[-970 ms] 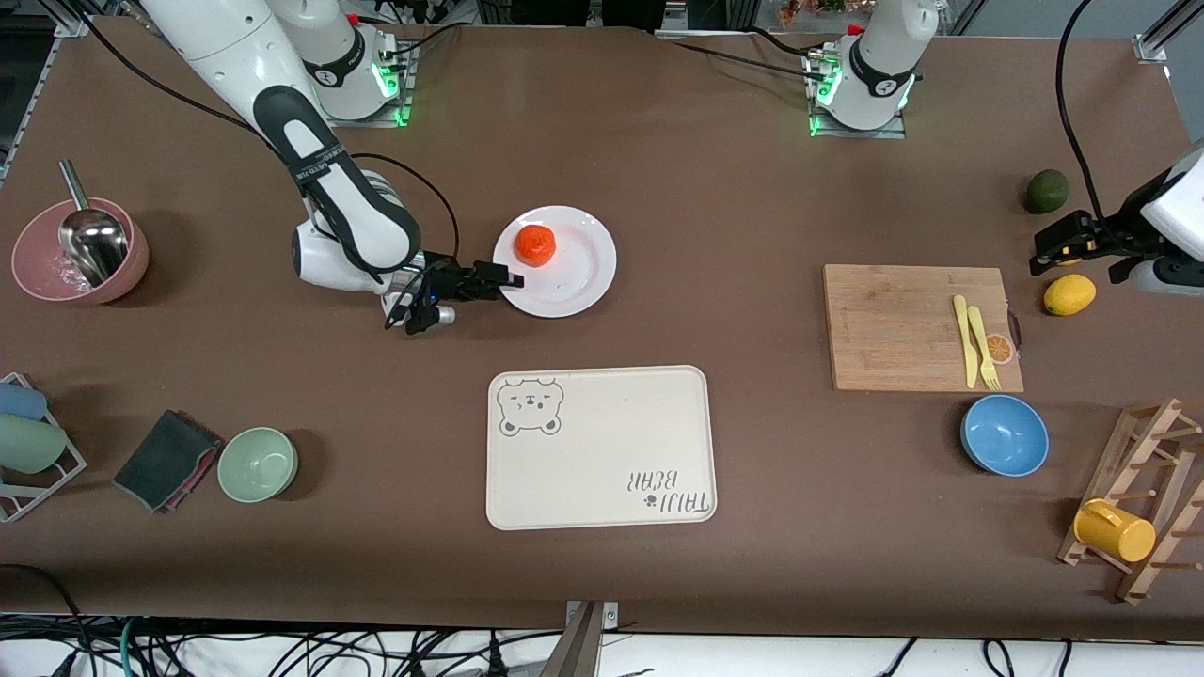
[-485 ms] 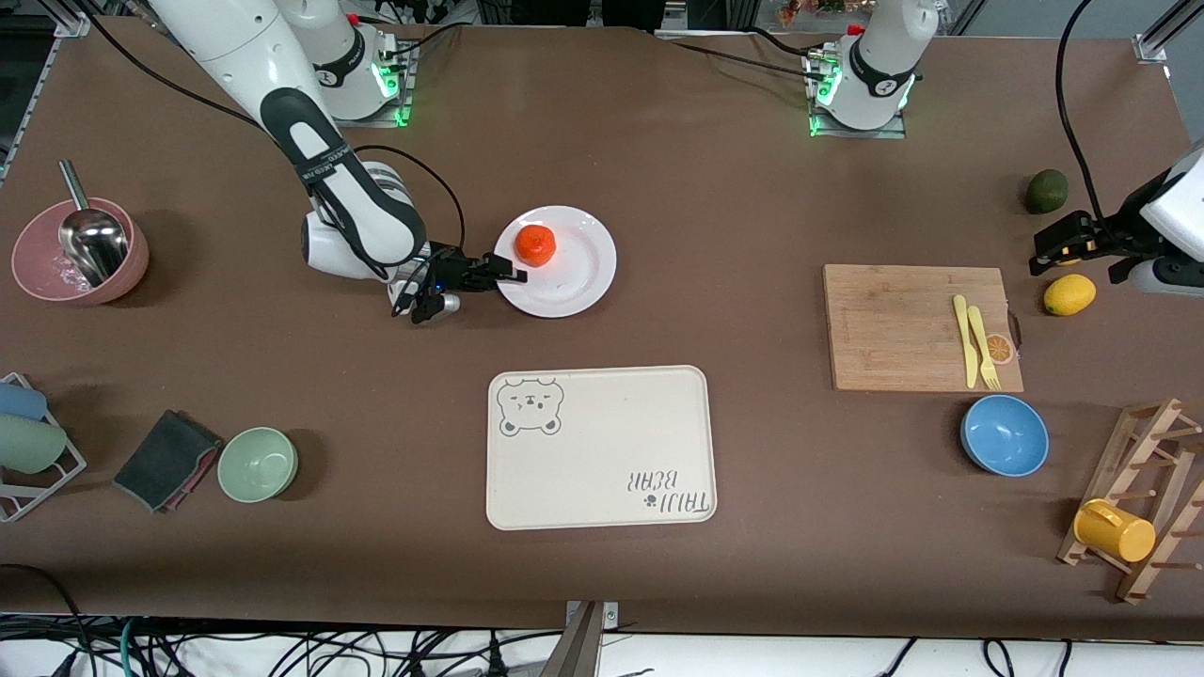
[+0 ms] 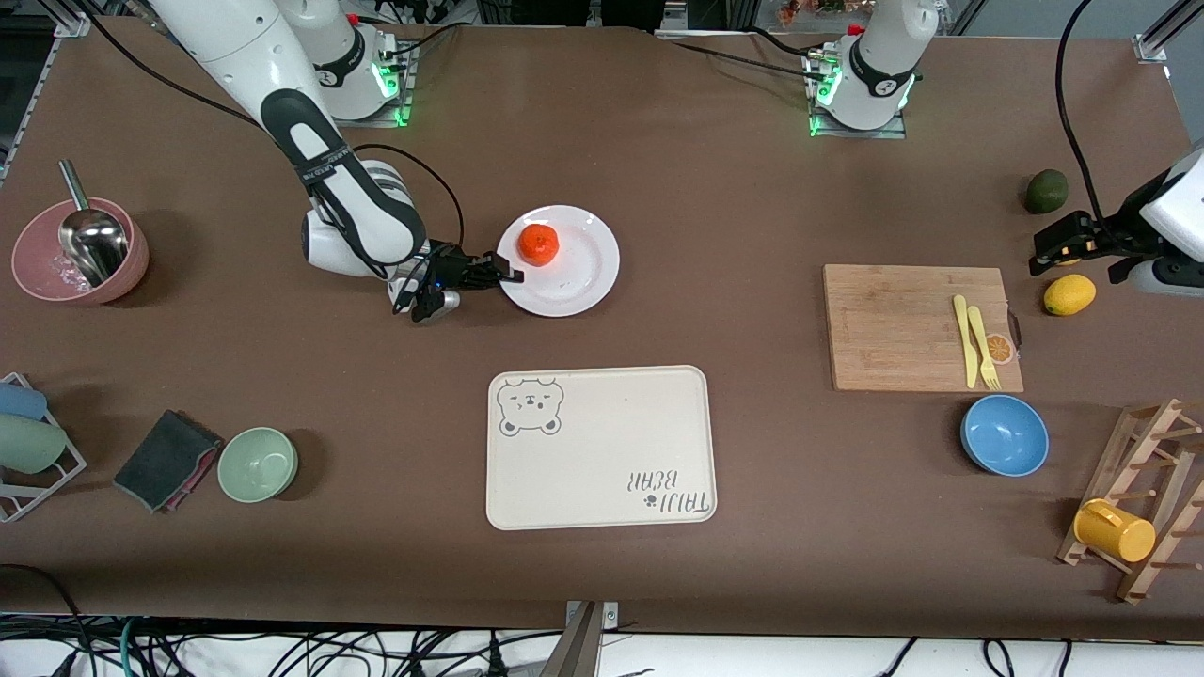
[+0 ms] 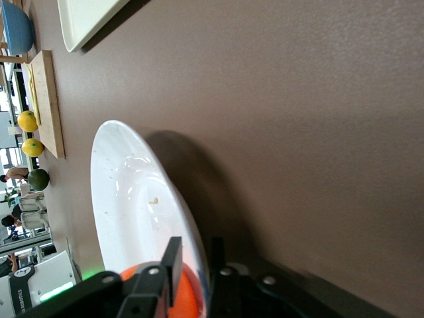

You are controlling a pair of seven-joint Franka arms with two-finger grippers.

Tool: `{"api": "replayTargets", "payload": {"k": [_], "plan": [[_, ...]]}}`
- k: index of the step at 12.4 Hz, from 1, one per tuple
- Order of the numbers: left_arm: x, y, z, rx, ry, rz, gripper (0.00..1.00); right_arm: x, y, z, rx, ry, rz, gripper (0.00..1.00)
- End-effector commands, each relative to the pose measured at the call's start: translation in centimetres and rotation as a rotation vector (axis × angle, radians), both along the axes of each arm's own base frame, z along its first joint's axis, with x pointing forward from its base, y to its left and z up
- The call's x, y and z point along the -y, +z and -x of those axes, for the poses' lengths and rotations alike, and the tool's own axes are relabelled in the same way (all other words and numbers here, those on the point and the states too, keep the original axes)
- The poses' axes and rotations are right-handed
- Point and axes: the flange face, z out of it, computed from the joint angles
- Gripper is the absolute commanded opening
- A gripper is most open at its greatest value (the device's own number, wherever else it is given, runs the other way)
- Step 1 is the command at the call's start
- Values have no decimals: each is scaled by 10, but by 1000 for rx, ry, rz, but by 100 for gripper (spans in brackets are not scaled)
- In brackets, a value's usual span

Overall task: Place orange and plate with both arms
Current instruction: 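Grip the plate rim with the right gripper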

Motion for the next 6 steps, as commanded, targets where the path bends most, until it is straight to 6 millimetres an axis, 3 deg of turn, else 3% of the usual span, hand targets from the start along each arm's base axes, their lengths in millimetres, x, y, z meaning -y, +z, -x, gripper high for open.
{"api": "replayTargets", "payload": {"k": [1,6], "plan": [[0,3,0,-7,-24,-26,100,2,3,5,21,-3,-3,13],[1,1,-1,-12,-26,-26,100,2,3,3,22,-6,-5,2]]}}
